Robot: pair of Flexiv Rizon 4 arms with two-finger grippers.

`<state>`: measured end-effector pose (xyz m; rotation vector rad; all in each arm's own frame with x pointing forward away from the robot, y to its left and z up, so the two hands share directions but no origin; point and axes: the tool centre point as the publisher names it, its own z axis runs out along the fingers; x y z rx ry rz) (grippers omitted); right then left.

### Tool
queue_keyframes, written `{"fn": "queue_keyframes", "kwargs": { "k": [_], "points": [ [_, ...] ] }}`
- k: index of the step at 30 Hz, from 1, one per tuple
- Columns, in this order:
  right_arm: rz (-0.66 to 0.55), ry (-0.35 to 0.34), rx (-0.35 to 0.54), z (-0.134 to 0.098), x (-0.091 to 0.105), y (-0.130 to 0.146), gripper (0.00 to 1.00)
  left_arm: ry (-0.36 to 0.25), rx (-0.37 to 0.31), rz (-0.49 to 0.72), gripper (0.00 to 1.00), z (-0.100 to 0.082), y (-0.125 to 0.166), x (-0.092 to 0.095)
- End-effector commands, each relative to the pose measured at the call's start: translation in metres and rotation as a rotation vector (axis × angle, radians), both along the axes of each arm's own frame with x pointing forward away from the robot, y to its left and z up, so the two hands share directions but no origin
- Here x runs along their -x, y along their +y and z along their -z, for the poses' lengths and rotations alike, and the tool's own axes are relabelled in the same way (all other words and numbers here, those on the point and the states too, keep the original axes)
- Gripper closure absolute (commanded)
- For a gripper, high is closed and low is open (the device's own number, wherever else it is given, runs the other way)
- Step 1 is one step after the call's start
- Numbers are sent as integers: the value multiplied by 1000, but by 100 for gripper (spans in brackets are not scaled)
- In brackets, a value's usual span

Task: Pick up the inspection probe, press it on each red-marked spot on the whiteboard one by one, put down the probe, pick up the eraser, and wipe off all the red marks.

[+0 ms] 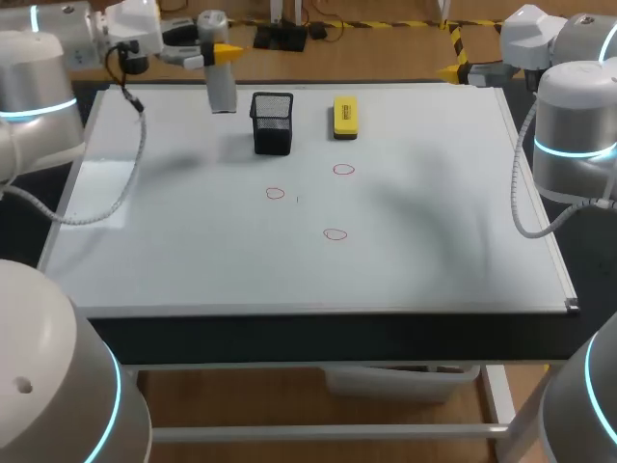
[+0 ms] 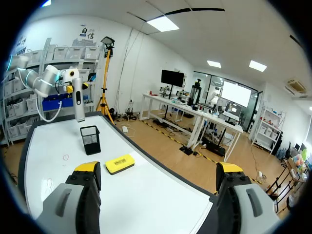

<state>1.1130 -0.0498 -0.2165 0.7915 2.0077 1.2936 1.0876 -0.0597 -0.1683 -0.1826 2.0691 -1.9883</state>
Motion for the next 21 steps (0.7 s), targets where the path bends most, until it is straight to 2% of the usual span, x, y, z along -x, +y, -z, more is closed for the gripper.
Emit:
{"fn": "queue_keyframes", "kwargs": {
  "k": [1, 9, 21],
  "points": [
    [-1, 0, 0, 0, 0, 0, 0, -3, 0, -75, 100, 3, 17, 15],
    [-1, 0, 0, 0, 0, 0, 0, 8, 2, -120, 100, 19, 45, 22],
    [-1, 0, 0, 0, 0, 0, 0, 21, -14, -183, 100, 33, 77, 27]
  ]
}}
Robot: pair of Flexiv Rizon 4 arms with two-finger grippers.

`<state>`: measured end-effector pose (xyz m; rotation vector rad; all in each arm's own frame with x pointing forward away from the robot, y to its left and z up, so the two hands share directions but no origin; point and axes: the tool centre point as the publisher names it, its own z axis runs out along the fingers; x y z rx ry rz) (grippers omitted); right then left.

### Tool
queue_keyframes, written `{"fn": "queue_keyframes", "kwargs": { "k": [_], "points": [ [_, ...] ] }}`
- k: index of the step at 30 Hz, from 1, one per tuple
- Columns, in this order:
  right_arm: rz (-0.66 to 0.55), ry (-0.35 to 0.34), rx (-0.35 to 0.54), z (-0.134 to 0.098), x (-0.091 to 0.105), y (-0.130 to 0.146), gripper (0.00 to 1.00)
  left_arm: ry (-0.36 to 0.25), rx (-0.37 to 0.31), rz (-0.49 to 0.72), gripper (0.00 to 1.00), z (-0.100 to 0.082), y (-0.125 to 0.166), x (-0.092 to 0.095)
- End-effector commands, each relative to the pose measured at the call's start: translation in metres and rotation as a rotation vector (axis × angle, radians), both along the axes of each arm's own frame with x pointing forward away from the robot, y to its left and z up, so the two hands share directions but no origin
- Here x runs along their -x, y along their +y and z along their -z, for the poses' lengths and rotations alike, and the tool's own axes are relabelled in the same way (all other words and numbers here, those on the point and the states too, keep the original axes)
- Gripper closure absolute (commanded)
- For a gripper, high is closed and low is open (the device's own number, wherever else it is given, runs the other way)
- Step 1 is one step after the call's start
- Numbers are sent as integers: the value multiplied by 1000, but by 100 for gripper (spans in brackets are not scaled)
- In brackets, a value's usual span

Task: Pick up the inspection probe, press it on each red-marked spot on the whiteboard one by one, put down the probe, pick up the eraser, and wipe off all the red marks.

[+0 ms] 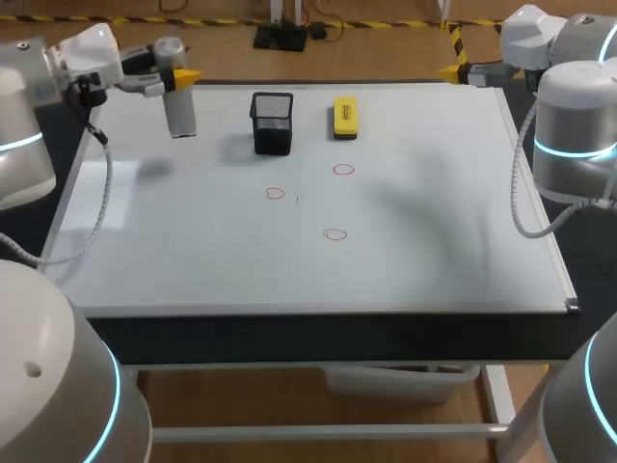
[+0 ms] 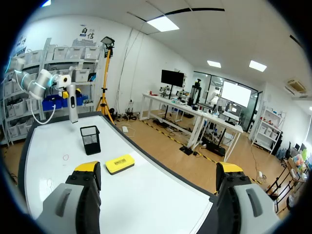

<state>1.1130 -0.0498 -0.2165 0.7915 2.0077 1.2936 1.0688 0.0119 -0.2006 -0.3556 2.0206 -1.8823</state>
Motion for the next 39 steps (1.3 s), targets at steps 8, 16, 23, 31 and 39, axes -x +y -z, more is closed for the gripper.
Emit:
{"fn": "queue_keyframes", "kwargs": {
  "k": [8, 16, 23, 31, 39],
  "points": [
    [-1, 0, 0, 0, 0, 0, 0, 7, -6, -56, 100, 5, 14, 7],
    [-1, 0, 0, 0, 0, 0, 0, 7, -6, -56, 100, 5, 14, 7],
    [-90, 63, 5, 9, -8, -7, 0, 7, -6, -56, 100, 5, 14, 7],
    [-258, 144, 104, 22, -25, -15, 0, 7, -6, -56, 100, 5, 14, 7],
    [-432, 223, 228, 36, -41, -12, 0, 7, -6, -56, 100, 5, 14, 7]
  ]
}}
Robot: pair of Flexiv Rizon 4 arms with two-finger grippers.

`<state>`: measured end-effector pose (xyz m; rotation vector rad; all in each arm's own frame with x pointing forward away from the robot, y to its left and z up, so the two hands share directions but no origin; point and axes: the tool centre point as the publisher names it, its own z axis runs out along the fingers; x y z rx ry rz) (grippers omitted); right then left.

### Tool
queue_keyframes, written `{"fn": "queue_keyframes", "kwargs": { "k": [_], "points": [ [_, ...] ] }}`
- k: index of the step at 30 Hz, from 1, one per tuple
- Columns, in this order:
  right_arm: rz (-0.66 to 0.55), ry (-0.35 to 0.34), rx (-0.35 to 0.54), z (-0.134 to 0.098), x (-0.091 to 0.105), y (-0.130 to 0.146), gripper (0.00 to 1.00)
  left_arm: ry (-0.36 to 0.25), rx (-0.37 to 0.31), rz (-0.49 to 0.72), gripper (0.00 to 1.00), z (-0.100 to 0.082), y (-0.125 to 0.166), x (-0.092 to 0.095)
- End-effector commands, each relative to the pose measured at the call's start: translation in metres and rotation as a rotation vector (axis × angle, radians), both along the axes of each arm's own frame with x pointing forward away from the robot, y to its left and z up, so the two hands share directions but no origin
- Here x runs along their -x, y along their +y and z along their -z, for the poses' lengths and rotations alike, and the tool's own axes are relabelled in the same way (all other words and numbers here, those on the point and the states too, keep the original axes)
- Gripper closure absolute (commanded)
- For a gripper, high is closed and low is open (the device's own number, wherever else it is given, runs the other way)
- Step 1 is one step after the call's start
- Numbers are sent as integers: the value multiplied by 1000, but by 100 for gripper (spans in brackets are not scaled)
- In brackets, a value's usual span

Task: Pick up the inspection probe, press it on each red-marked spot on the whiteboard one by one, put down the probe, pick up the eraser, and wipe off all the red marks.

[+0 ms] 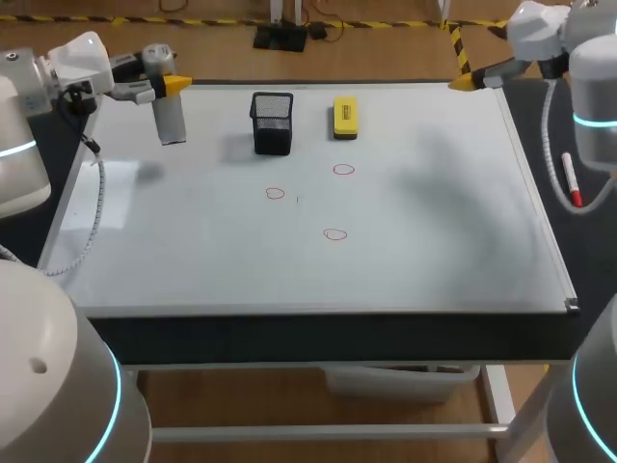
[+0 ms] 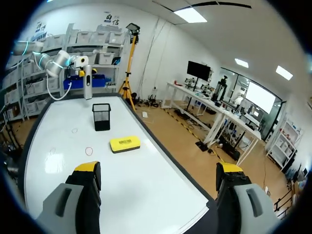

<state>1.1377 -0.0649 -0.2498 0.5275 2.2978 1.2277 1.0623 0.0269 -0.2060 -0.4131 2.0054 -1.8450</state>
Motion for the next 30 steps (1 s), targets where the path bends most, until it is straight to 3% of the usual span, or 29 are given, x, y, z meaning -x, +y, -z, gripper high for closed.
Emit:
{"fn": "queue_keyframes", "kwargs": {
  "k": [1, 14, 22, 30],
  "points": [
    [-185, 162, 89, 4, -18, 4, 0, -4, 1, -4, 100, 0, -1, 0],
    [-456, 239, 351, 20, -38, 30, 0, -4, 1, -4, 100, 0, -1, 0],
    [-615, 214, 491, 30, -42, 53, 0, -4, 1, -4, 100, 0, -1, 0],
    [-713, 188, 564, 36, -42, 76, 0, -4, 1, -4, 100, 0, -1, 0]
  ]
}}
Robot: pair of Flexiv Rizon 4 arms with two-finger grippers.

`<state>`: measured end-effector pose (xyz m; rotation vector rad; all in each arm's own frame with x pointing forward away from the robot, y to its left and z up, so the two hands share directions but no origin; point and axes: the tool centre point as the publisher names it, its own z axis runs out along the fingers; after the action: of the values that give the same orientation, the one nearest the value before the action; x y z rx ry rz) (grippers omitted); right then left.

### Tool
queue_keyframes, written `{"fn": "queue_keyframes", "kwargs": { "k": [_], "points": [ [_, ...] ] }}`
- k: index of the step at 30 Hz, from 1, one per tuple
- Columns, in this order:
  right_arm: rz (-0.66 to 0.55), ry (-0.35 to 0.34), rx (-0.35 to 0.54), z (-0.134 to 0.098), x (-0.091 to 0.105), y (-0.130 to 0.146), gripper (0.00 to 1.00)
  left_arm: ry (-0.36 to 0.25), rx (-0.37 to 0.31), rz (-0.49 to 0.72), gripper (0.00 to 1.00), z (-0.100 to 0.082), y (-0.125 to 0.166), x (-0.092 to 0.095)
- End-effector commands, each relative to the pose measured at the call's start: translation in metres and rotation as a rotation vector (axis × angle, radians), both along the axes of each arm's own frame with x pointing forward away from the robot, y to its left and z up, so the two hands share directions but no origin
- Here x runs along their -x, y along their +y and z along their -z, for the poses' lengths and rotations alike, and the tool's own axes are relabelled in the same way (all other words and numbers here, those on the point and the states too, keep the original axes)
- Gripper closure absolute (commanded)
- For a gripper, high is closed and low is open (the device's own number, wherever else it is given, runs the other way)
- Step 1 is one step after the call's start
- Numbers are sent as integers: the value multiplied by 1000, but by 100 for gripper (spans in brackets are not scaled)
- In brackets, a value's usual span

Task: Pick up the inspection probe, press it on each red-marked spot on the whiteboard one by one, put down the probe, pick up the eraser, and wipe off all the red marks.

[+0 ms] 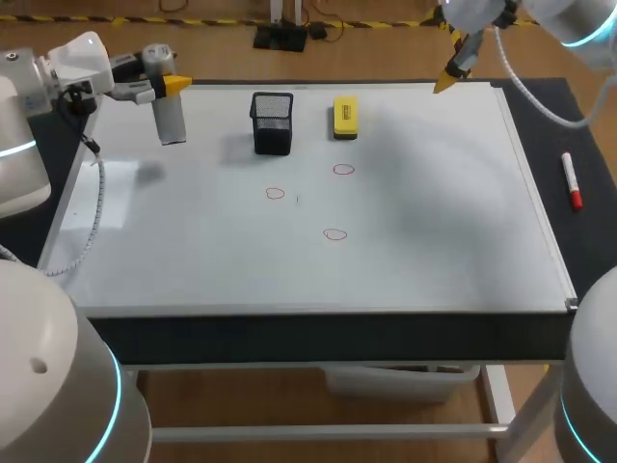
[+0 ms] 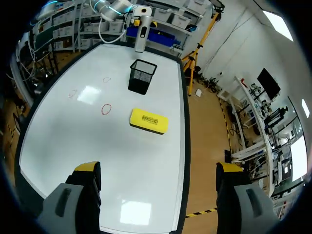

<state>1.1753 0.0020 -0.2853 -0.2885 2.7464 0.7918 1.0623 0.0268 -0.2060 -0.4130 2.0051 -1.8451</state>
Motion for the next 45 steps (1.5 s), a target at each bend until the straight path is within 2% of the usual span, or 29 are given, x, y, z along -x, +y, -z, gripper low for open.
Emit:
{"fn": "queue_keyframes", "kwargs": {
  "k": [1, 11, 16, 45],
  "points": [
    [-144, 152, 119, 2, -4, 12, 0, -4, 1, -4, 100, 0, -1, 0],
    [-326, 109, 222, 9, 0, 37, 0, -4, 1, -4, 100, 0, -1, 0],
    [-440, 44, 342, 16, 2, 43, 0, -4, 1, -4, 100, 0, -1, 0],
    [-462, 47, 350, 15, 3, 46, 0, -4, 1, -4, 100, 0, -1, 0]
  ]
}}
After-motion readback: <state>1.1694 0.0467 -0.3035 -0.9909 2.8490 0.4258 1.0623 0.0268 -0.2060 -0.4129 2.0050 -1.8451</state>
